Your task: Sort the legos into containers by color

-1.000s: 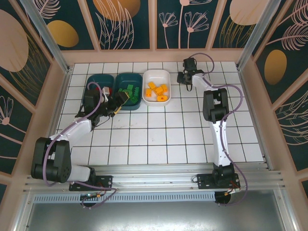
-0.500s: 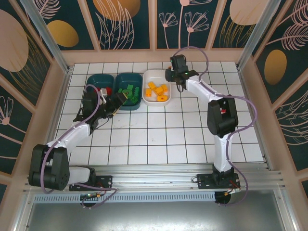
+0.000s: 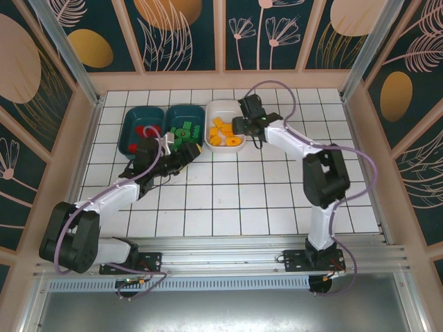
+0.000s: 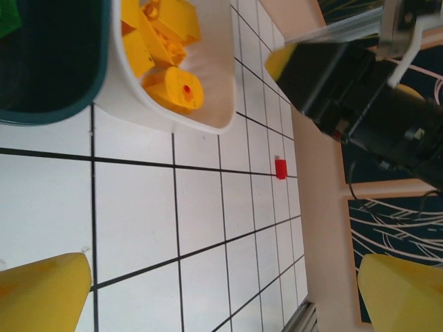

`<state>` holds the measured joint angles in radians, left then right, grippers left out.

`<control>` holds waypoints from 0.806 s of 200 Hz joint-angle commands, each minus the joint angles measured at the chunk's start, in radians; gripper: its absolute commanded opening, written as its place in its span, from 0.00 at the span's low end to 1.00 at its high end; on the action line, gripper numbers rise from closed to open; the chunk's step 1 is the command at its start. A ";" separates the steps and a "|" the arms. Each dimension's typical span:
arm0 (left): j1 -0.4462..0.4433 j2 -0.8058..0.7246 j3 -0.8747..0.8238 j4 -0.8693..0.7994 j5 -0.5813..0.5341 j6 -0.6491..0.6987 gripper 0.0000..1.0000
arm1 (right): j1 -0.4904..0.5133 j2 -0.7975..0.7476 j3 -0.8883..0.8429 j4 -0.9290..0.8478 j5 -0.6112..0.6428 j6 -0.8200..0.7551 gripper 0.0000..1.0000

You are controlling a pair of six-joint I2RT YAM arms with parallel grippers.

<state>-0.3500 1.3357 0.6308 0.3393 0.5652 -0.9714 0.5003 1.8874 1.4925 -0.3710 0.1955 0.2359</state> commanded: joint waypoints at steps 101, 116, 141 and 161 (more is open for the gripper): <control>-0.089 0.095 0.058 0.130 0.066 -0.002 0.99 | -0.595 -0.071 -0.341 0.072 0.012 0.065 0.74; -0.088 0.079 0.052 0.111 0.063 0.011 0.98 | -0.595 -0.032 -0.322 0.088 0.016 0.028 0.74; -0.089 0.063 0.037 0.106 0.053 0.012 0.98 | -0.591 -0.008 -0.314 0.080 0.003 0.016 0.74; -0.088 0.064 0.029 0.106 0.048 0.009 0.99 | -0.574 -0.015 -0.342 0.078 -0.031 0.027 0.72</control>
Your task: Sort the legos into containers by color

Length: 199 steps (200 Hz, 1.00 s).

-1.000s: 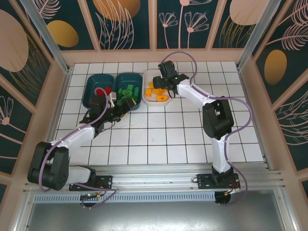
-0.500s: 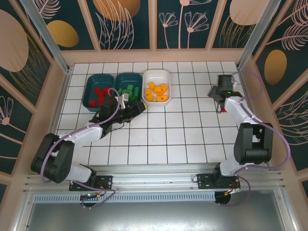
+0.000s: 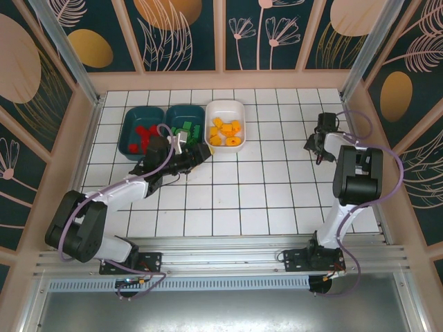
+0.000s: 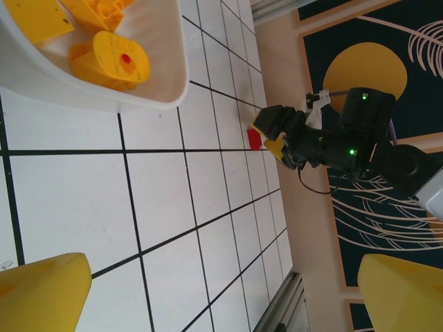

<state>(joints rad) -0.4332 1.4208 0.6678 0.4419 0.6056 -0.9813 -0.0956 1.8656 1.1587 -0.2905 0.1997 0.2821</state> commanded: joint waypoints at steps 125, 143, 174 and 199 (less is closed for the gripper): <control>-0.005 -0.042 -0.019 -0.012 -0.003 0.013 0.99 | 0.041 -0.045 0.033 -0.058 -0.106 -0.035 0.70; -0.006 -0.031 -0.017 -0.012 0.000 0.013 0.99 | 0.052 0.014 0.065 -0.081 -0.100 -0.096 0.72; -0.006 -0.014 -0.004 -0.019 0.007 0.020 0.99 | 0.061 0.094 0.089 -0.086 -0.061 -0.124 0.74; -0.005 -0.008 0.004 -0.027 0.006 0.021 0.98 | 0.067 0.097 0.080 -0.085 -0.053 -0.120 0.74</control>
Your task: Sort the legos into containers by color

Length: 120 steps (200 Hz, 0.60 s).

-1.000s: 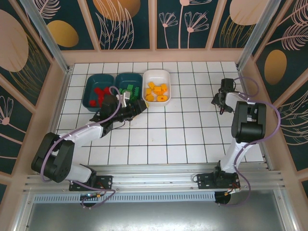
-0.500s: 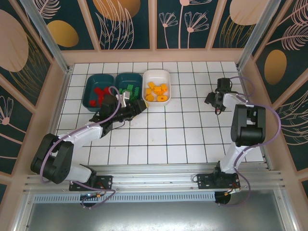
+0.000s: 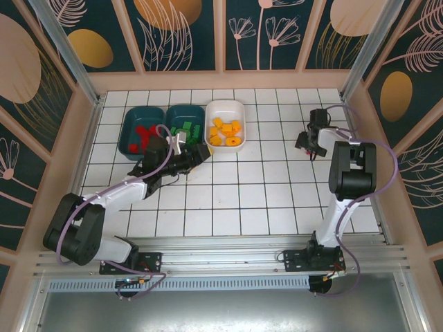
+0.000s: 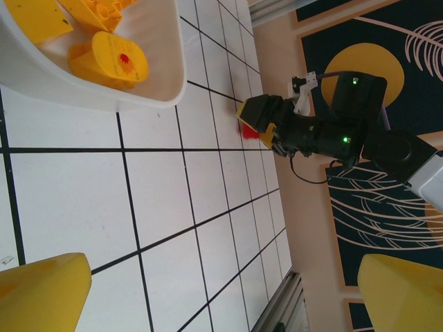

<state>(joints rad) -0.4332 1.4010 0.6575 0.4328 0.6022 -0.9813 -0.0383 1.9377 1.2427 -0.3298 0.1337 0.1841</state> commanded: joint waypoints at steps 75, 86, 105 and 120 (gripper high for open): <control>-0.005 0.022 0.008 -0.005 0.014 0.014 0.98 | 0.006 -0.003 -0.056 0.017 -0.087 0.071 0.63; -0.006 0.018 0.007 -0.012 0.011 0.018 0.99 | 0.000 0.012 -0.038 0.019 -0.113 0.088 0.61; -0.005 0.009 0.001 -0.014 0.005 0.019 0.98 | 0.004 0.029 -0.009 0.031 -0.159 0.126 0.58; -0.004 0.004 -0.005 -0.014 0.002 0.018 0.98 | 0.011 0.040 0.015 0.038 -0.171 0.145 0.53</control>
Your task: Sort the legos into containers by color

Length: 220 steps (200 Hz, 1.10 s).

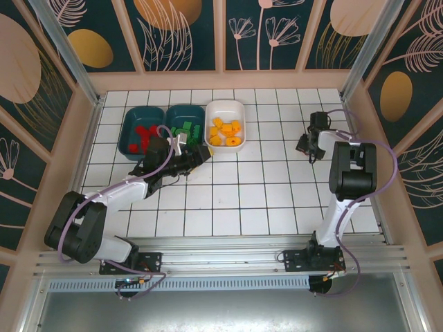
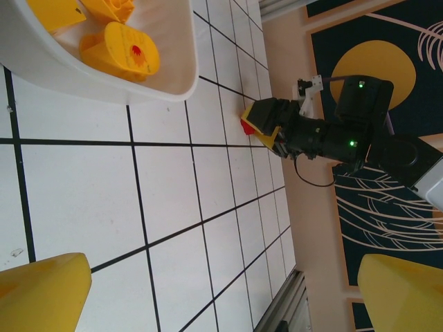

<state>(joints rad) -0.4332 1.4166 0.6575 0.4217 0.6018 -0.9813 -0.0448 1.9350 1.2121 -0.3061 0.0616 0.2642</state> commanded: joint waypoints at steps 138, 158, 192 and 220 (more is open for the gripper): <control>0.039 -0.092 0.049 -0.217 -0.124 0.094 0.98 | 0.186 -0.087 0.042 0.007 -0.027 0.105 0.23; 0.175 -0.125 0.086 -0.373 -0.156 0.112 0.98 | 0.322 -0.128 0.113 0.007 -0.029 0.140 0.23; 0.471 -0.225 0.032 -0.477 -0.197 0.042 0.98 | 0.594 0.016 0.377 0.032 -0.040 0.171 0.23; 0.557 -0.281 -0.013 -0.516 -0.222 0.034 0.98 | 0.756 0.250 0.674 0.049 -0.153 0.169 0.23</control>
<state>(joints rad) 0.0898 1.1778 0.6880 0.0116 0.4061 -0.9306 0.6189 2.0010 1.7031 -0.2623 -0.0029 0.4088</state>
